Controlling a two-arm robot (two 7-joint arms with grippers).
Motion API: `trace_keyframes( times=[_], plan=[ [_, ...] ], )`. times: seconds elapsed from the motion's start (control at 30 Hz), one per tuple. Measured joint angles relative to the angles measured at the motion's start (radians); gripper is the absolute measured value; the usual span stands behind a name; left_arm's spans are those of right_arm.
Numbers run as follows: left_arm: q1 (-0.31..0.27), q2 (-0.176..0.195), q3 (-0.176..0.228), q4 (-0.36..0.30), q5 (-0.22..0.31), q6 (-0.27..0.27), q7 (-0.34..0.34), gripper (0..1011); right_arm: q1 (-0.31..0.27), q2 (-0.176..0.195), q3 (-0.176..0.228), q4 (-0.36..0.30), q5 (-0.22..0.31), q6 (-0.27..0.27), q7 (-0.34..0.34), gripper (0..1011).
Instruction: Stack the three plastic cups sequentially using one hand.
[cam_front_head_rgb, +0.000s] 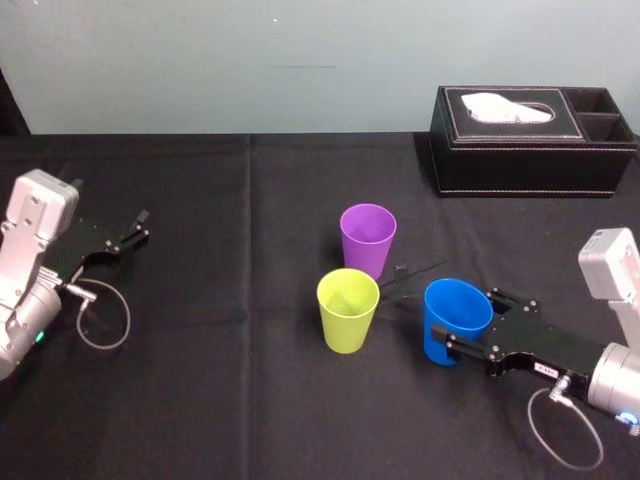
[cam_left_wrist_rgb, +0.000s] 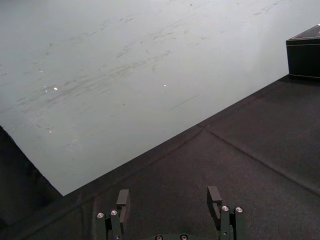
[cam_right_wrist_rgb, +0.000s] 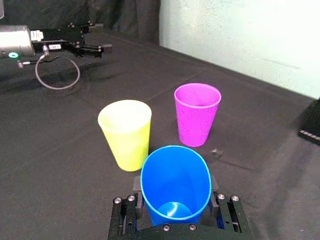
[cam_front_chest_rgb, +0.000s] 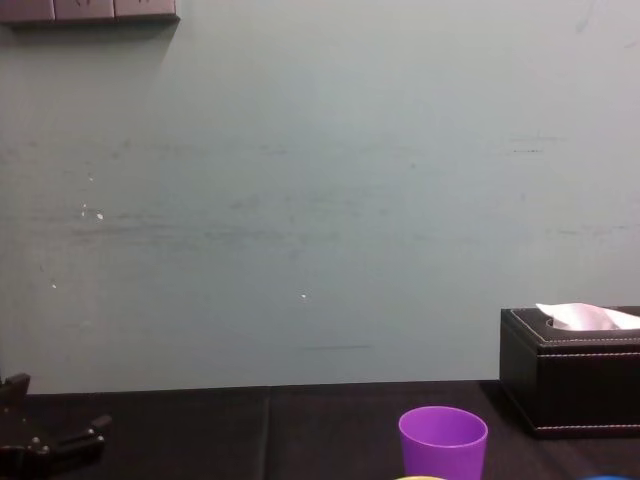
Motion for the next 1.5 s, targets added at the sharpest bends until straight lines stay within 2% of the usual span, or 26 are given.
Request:
trace_keyframes(
  times=[0.3,0.43,0.57,0.83,0.87,0.97,1.07,1.37,1.5],
  plan=[
    [0.0,0.0,0.0,0.0,0.0,0.0,0.0,1011,-0.041,0.016,0.053,-0.09,-0.006,0.003,-0.042,728],
    [0.0,0.0,0.0,0.0,0.0,0.0,0.0,1011,-0.034,0.023,0.07,-0.137,0.0,0.042,-0.05,728],
    [0.0,0.0,0.0,0.0,0.0,0.0,0.0,1012,-0.009,0.023,0.072,-0.155,0.009,0.079,-0.05,728],
    [0.0,0.0,0.0,0.0,0.0,0.0,0.0,1012,0.106,0.008,0.028,-0.161,0.021,0.172,-0.05,728],
    [0.0,0.0,0.0,0.0,0.0,0.0,0.0,1011,0.106,0.008,0.028,-0.161,0.021,0.172,-0.05,728],
    [0.0,0.0,0.0,0.0,0.0,0.0,0.0,1011,0.166,-0.003,-0.002,-0.143,0.017,0.195,-0.048,728],
    [0.0,0.0,0.0,0.0,0.0,0.0,0.0,1011,0.199,-0.01,-0.021,-0.133,0.007,0.205,-0.047,728],
    [0.0,0.0,0.0,0.0,0.0,0.0,0.0,1011,0.351,-0.057,-0.105,-0.048,-0.013,0.246,-0.014,728],
    [0.0,0.0,0.0,0.0,0.0,0.0,0.0,1011,0.398,-0.077,-0.134,-0.01,-0.019,0.258,-0.006,728]
  ],
)
